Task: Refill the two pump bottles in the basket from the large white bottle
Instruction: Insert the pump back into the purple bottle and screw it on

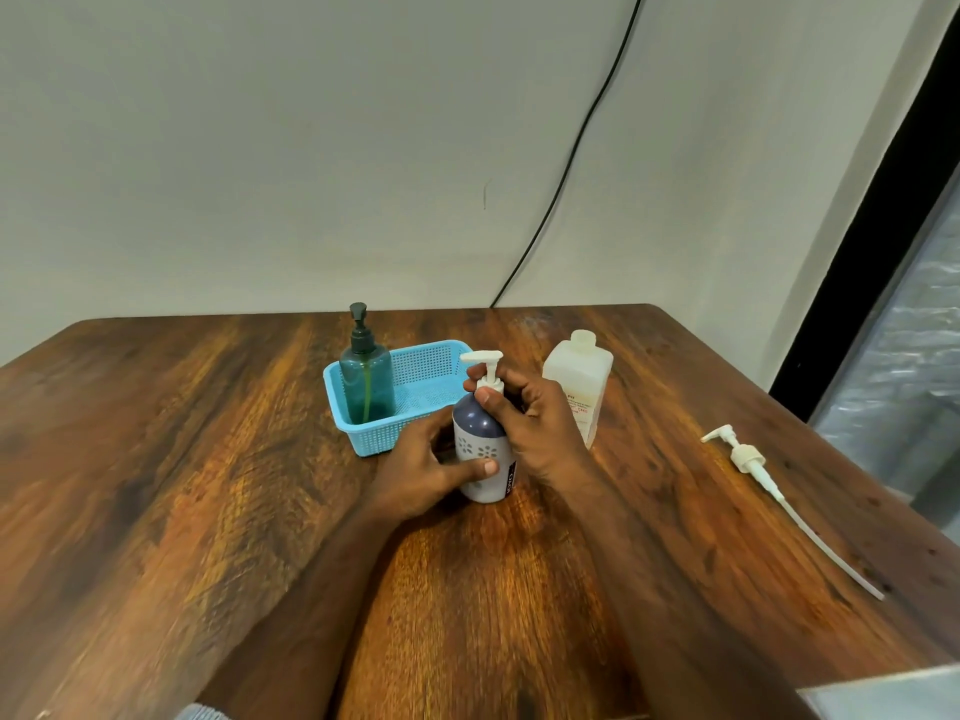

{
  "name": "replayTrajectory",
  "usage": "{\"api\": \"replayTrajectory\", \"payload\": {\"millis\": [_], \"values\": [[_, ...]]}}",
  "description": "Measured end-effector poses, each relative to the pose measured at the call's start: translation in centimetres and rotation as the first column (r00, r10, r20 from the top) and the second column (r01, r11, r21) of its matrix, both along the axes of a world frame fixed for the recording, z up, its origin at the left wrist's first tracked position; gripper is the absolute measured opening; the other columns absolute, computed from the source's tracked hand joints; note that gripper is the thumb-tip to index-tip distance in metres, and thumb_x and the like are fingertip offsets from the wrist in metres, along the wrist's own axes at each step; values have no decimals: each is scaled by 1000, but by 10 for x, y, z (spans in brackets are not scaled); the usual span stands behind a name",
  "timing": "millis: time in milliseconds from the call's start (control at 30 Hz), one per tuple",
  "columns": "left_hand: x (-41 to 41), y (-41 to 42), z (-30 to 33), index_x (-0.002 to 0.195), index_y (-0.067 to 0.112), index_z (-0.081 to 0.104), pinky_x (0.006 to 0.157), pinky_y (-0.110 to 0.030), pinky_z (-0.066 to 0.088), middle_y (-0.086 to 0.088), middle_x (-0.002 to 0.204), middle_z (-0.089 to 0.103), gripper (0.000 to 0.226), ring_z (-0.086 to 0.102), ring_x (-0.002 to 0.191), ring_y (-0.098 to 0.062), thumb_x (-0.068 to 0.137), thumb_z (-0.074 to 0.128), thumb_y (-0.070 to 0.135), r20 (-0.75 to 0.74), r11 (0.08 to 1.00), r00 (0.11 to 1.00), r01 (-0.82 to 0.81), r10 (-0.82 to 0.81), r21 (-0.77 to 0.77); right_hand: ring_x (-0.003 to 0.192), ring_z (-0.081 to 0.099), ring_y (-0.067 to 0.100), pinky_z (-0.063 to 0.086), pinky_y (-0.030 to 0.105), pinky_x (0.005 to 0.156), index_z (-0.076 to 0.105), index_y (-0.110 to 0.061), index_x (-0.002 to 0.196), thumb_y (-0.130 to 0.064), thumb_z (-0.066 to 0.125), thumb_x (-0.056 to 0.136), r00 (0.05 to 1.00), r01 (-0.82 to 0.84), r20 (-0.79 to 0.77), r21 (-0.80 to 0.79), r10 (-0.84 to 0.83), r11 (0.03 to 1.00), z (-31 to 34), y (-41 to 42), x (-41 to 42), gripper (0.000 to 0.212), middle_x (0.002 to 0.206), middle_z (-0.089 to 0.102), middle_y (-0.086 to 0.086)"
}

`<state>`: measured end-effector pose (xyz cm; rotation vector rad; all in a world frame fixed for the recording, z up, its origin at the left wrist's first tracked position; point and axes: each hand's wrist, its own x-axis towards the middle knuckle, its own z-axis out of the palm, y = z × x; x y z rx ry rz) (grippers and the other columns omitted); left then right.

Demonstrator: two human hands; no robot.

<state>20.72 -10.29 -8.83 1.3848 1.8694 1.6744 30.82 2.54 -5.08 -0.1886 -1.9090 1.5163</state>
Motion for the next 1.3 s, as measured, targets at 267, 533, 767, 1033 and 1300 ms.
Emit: {"api": "replayTrajectory", "payload": {"millis": [267,533,767,1033,1300], "values": [[12,-2,-1,133,13,59,99,-39,55,4,125,71,58,67,115,-13,80,83,13,10,999,999,-48,48,19,102,68,3,55,17,80,70,-18,122,-25,65,96,986,165,24,79,-167,983,-1,-9,0,27,113,73,-6],[11,-4,-4,129,14,63,95,-32,57,5,120,73,54,69,111,-9,79,84,10,23,996,997,-75,74,38,103,67,1,55,19,83,66,-23,126,-28,63,97,982,147,109,93,-157,985,3,-10,4,30,116,71,-10],[10,-13,4,122,15,69,92,-24,55,9,116,74,52,70,110,-9,74,88,9,-147,988,983,-93,111,121,115,58,-2,50,10,84,48,-38,137,-39,84,76,975,40,213,123,-66,992,2,-9,22,71,129,60,-19],[-13,-40,14,90,15,76,62,-19,55,5,78,73,11,70,72,-10,81,83,17,-207,942,920,-334,333,31,110,60,-2,53,15,87,47,-41,129,-36,93,63,958,99,231,281,-168,955,-4,-8,21,81,124,63,-19],[-37,-50,37,82,9,73,48,-24,54,-2,67,72,10,67,48,-19,86,78,16,-203,923,902,-385,380,19,99,63,-3,56,17,81,56,-32,121,-32,94,62,960,196,149,243,-236,950,13,-11,11,71,119,66,-15]]}}
